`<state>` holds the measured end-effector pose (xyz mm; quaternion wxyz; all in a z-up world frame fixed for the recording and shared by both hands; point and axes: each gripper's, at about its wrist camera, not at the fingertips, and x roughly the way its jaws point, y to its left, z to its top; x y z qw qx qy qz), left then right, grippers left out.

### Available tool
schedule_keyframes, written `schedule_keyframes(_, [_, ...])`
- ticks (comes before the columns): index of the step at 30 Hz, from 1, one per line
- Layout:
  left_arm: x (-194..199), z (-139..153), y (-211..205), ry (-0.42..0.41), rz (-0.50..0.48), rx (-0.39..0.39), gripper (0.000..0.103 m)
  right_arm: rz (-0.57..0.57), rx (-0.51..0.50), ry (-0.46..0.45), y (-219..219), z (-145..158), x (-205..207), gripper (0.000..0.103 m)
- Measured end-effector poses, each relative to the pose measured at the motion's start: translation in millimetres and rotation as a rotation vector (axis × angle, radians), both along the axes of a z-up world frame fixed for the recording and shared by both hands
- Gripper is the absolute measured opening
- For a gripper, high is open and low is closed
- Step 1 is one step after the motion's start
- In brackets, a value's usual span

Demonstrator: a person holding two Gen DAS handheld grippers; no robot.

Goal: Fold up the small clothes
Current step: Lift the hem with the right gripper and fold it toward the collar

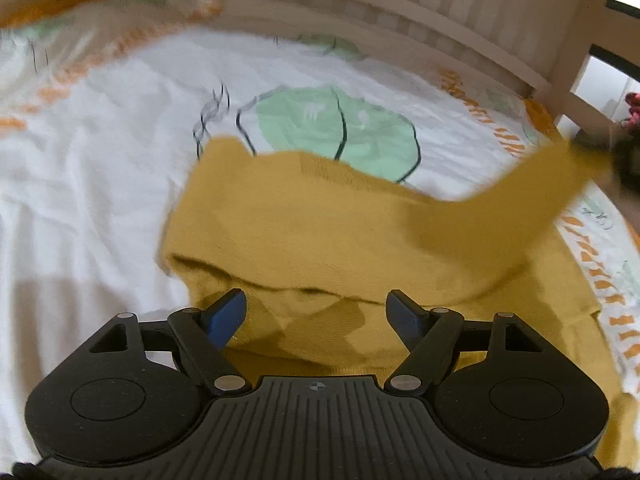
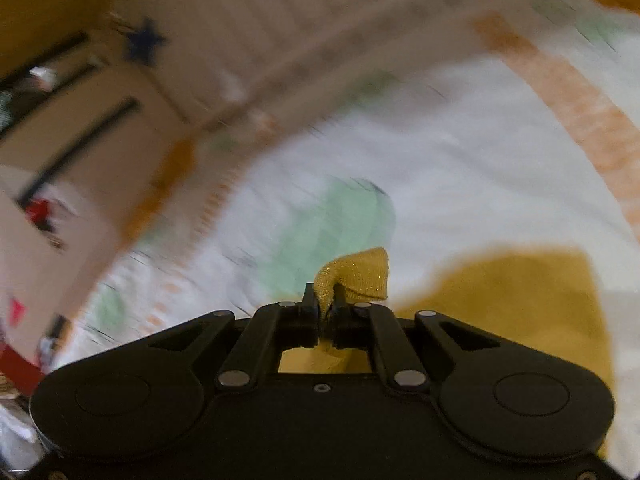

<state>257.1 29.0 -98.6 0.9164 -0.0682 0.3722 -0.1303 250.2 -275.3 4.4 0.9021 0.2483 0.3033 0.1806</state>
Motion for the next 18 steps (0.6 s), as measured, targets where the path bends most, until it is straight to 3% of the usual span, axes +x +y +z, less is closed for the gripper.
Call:
schedule_keyframes(6, [-11.3,8.5,-23.0,-0.078,-0.15,0.052,0.076,0.086,0.047,-0.157,31.0,73.8,13.1,0.013])
schedule_keyframes(11, [-10.6,0.5,-41.7,-0.101,-0.284,0.073,0.076,0.107,0.062,-0.178,41.6,88.3,17.5,0.013])
schedule_keyframes(14, [3.6,-12.1,-34.0,-0.037,-0.237,0.029,0.076,0.107,0.063,-0.164,41.2,83.1,17.8,0.013])
schedule_keyframes(18, [18.5,-21.7,2.8,0.044,-0.1,-0.155,0.076,0.08,0.057,-0.13,25.1,71.8,10.9,0.013])
